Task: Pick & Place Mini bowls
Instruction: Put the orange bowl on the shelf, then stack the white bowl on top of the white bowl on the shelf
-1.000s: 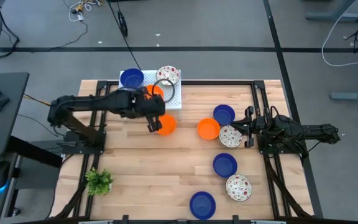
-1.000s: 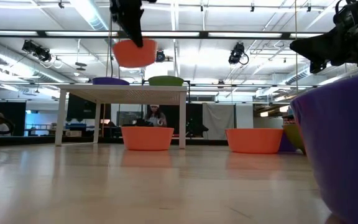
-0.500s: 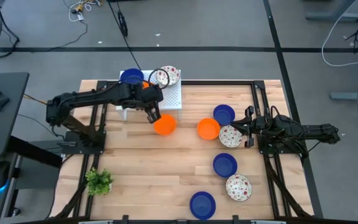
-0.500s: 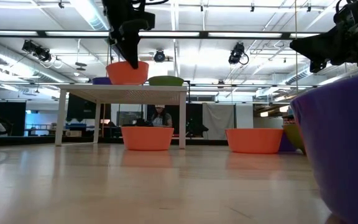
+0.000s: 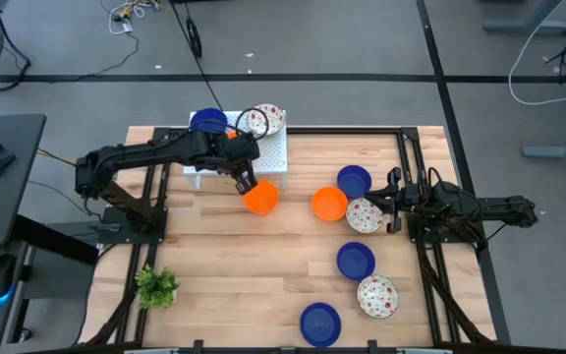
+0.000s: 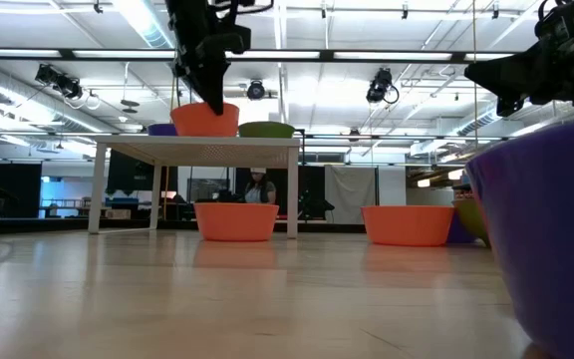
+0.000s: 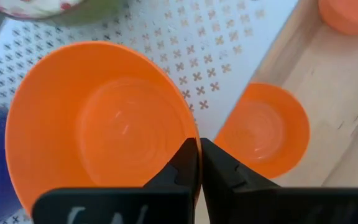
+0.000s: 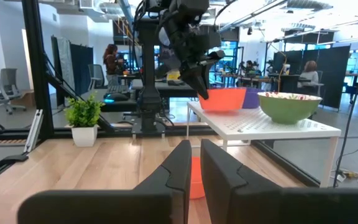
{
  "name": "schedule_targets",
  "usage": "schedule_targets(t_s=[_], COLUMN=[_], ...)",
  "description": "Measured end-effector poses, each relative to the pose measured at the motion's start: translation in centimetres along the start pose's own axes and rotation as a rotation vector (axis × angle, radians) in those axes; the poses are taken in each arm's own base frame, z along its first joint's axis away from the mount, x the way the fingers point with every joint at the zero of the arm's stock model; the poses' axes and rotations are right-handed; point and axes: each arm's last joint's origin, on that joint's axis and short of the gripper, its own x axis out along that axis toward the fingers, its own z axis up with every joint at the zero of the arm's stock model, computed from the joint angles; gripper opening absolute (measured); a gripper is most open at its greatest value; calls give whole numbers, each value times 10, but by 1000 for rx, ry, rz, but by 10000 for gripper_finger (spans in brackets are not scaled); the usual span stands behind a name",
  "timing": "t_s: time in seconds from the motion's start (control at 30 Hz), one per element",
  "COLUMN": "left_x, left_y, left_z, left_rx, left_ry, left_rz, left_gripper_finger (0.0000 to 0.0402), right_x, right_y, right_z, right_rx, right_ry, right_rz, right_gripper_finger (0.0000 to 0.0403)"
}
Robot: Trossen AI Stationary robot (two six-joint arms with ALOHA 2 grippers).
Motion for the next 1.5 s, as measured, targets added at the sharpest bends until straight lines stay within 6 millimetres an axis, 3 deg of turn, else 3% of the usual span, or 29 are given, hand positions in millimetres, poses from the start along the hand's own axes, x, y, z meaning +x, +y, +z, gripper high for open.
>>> schedule_targets(t_s=[0.2, 0.5, 0.7, 1.0, 1.13, 1.23, 1.37, 1.5], left_x=[16, 13, -8, -69, -90, -93, -84, -61], left_y=[-5, -4, 1, 0, -21, -45, -86, -129], left_z=[3, 1, 5, 17, 6, -10, -36, -60], left_rx=[18, 19, 1, -41, 14, 54, 58, 42], left_ry=[34, 50, 74, -8, -148, -233, -397, -570], left_rz=[30, 27, -1, -61, -46, -14, 24, 16], left_gripper_finger=[42, 159, 205, 214, 208, 203, 196, 193], right_x=[0, 0, 0, 0, 0, 0, 2, 7], right_y=[0, 0, 0, 0, 0, 1, 3, 6], right_z=[0, 0, 0, -2, -7, -10, -10, -2], right_rx=[3, 2, -1, -41, -15, 24, 68, 126], right_ry=[1, 1, 1, 25, 75, 102, 169, 261], right_rz=[0, 0, 0, 2, 4, 7, 28, 46], right_gripper_finger=[40, 40, 40, 40, 40, 40, 40, 40])
